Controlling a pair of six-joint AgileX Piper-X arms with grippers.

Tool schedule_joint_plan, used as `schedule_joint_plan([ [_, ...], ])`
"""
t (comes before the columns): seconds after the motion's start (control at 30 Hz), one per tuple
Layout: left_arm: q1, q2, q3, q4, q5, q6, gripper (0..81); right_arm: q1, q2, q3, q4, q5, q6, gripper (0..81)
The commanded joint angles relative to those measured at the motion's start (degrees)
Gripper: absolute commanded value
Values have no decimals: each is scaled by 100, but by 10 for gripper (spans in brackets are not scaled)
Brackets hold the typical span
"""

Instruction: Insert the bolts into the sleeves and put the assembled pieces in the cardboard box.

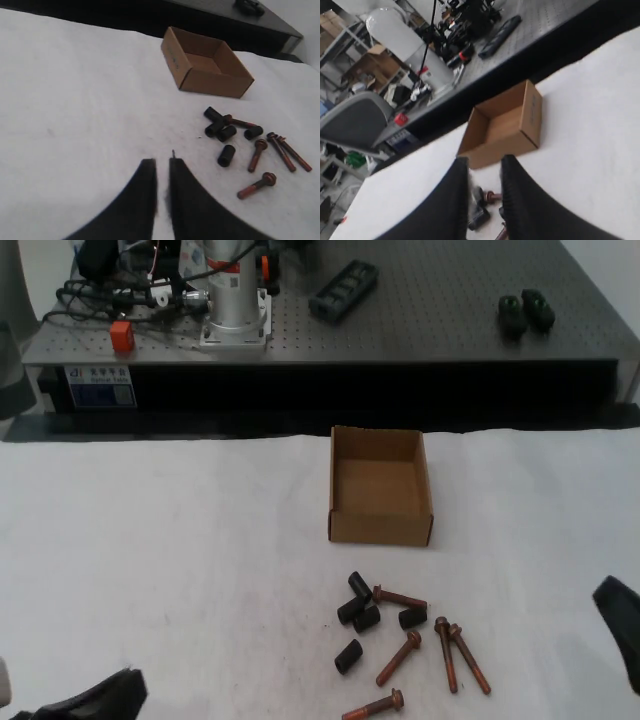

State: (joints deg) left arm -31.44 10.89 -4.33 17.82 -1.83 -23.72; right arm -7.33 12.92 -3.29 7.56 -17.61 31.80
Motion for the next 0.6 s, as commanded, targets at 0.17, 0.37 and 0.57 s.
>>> schedule_joint_plan([
  [0.17, -15, 1011, -113, -768, 275, 57, 295, 16, 2763, -1428, 133, -685, -956, 184],
  [0.37, -15, 1978, -518, -769, 764, 268, 271, 208, 5294, -3403, 2101, -110, -2694, 235],
  [0.57, -15, 2978, -921, -769, 1105, 495, 271, 913, 7009, -4803, 3521, 1174, -3910, 235],
])
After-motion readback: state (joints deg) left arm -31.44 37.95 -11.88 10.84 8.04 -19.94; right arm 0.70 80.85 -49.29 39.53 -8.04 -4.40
